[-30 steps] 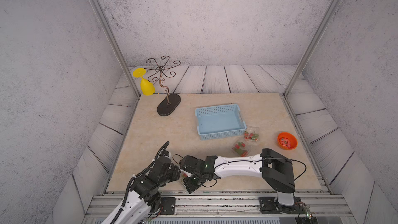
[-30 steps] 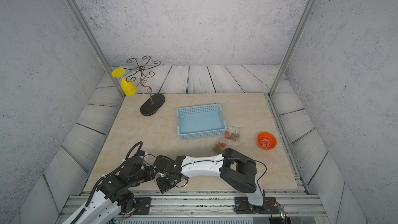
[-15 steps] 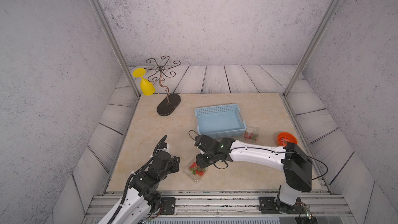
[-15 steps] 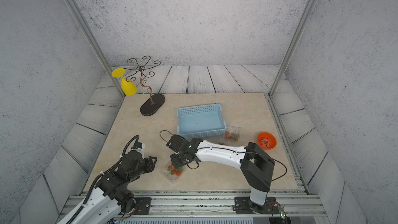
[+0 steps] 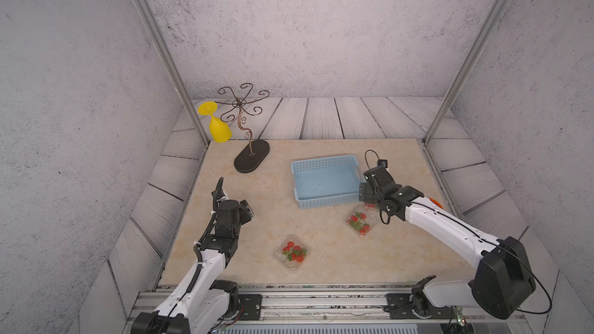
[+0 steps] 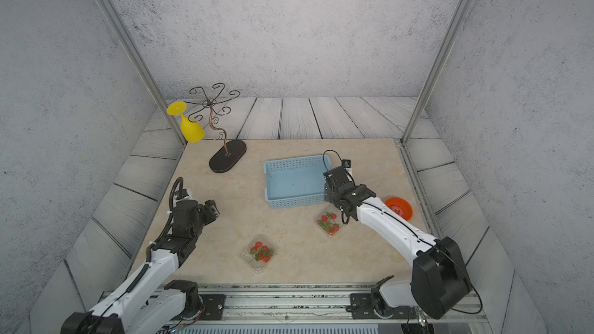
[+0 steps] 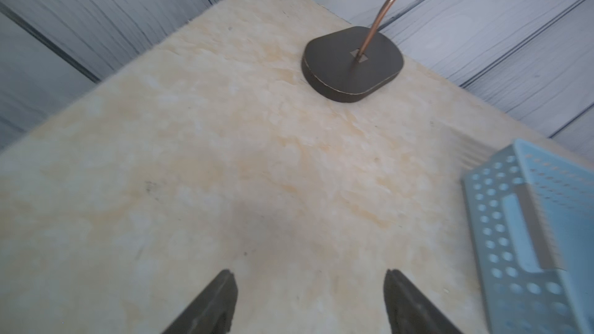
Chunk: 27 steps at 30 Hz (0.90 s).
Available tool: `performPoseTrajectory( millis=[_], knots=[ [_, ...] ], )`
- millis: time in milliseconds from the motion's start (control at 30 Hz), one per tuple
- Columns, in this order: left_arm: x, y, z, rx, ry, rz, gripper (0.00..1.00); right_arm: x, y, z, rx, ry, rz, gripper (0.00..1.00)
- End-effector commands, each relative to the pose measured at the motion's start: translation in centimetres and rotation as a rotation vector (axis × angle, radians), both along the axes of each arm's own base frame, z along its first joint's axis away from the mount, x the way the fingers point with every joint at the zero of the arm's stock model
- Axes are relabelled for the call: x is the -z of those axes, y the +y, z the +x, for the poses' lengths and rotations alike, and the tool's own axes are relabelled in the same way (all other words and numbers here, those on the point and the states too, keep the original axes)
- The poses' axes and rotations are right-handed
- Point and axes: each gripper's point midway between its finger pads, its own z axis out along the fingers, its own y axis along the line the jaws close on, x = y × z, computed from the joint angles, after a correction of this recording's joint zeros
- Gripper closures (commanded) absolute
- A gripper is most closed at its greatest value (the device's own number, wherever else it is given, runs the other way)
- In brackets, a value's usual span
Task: Pack strawberries into containers
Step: Reset both arms
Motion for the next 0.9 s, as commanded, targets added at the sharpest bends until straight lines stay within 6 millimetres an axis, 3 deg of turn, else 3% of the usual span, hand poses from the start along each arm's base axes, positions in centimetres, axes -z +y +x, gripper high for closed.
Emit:
performPoseTrajectory(
  millis=[0,67,167,333,400,600,700,733,800,867],
  knots=[
    [-3.6,2.8,2.4,-0.096,-0.092,0.181,0.19,-2.7,-6.2,1.6,0.185,-0.185,-0.228,0.01],
    [-4.0,3.7,2.9,-0.108,-0.098,0.223,0.18,-1.9,-8.7,2.1,0.243,-0.182,-0.313,0.01],
    [-4.2,4.5,3.3,-0.109,-0.070,0.321,0.16,0.9,-11.0,2.9,0.283,-0.159,-0.254,0.01],
    [-0.1,5.4,3.6,-0.103,-0.001,0.376,0.16,4.8,-12.0,3.8,0.253,-0.193,-0.211,0.01],
    [-0.2,5.3,4.2,-0.074,0.043,0.357,0.16,5.0,-11.9,4.3,0.228,-0.221,-0.207,0.01],
    [-0.9,4.8,6.3,-0.013,-0.122,0.383,0.18,6.0,-10.9,5.1,0.101,-0.269,-0.133,0.01],
    [1.8,3.4,8.2,0.085,-0.137,0.389,0.14,6.2,-10.3,4.6,0.035,-0.314,-0.073,0.01],
    [1.0,3.0,9.3,0.104,-0.192,0.417,0.13,6.4,-10.1,4.3,0.008,-0.329,-0.052,0.01],
    [2.0,3.0,8.7,0.120,-0.058,0.375,0.13,7.2,-9.9,4.0,-0.019,-0.370,-0.035,0.01],
    [2.0,3.0,8.9,0.118,-0.126,0.389,0.10,7.0,-9.9,4.4,-0.026,-0.407,-0.044,0.01]
  ],
)
